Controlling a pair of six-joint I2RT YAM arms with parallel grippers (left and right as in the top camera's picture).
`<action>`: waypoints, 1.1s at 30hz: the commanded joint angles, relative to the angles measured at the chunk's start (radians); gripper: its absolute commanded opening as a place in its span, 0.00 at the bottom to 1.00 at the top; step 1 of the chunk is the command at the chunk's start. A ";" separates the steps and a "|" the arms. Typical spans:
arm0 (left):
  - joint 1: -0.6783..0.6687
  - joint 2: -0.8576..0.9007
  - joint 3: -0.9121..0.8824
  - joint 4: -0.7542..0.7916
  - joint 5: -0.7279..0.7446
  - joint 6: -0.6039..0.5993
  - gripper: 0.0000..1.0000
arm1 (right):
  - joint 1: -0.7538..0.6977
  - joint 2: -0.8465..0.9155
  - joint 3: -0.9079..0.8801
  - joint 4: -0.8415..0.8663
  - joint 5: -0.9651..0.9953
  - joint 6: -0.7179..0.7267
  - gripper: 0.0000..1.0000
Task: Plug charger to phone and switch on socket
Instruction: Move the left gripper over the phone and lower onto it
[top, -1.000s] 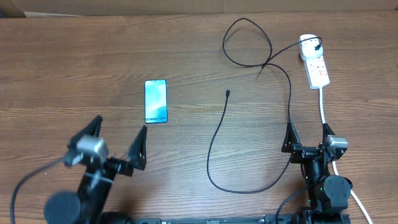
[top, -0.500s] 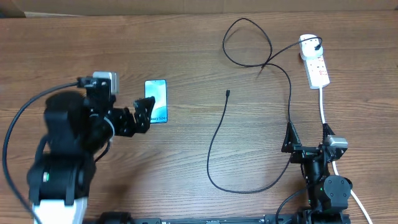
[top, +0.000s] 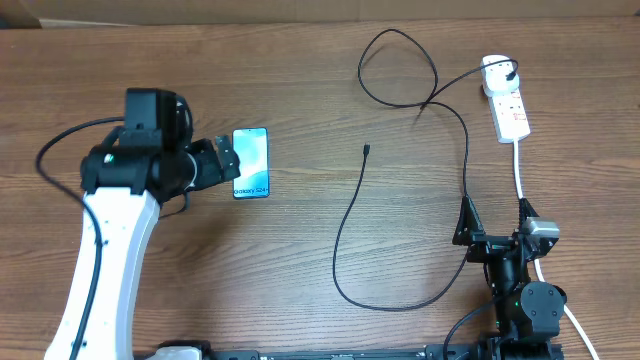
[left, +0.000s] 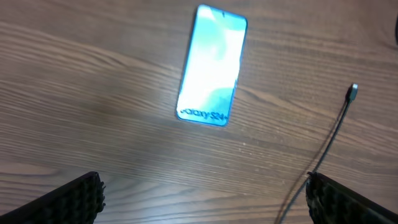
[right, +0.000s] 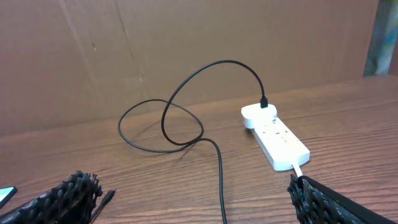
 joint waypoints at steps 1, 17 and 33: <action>0.004 0.084 0.024 0.008 0.079 -0.040 1.00 | 0.004 -0.012 -0.011 0.006 -0.002 -0.004 1.00; 0.003 0.402 0.024 0.166 0.104 -0.067 1.00 | 0.004 -0.012 -0.011 0.006 -0.002 -0.004 1.00; -0.169 0.491 0.024 0.312 -0.212 -0.108 0.99 | 0.004 -0.012 -0.011 0.006 -0.002 -0.004 1.00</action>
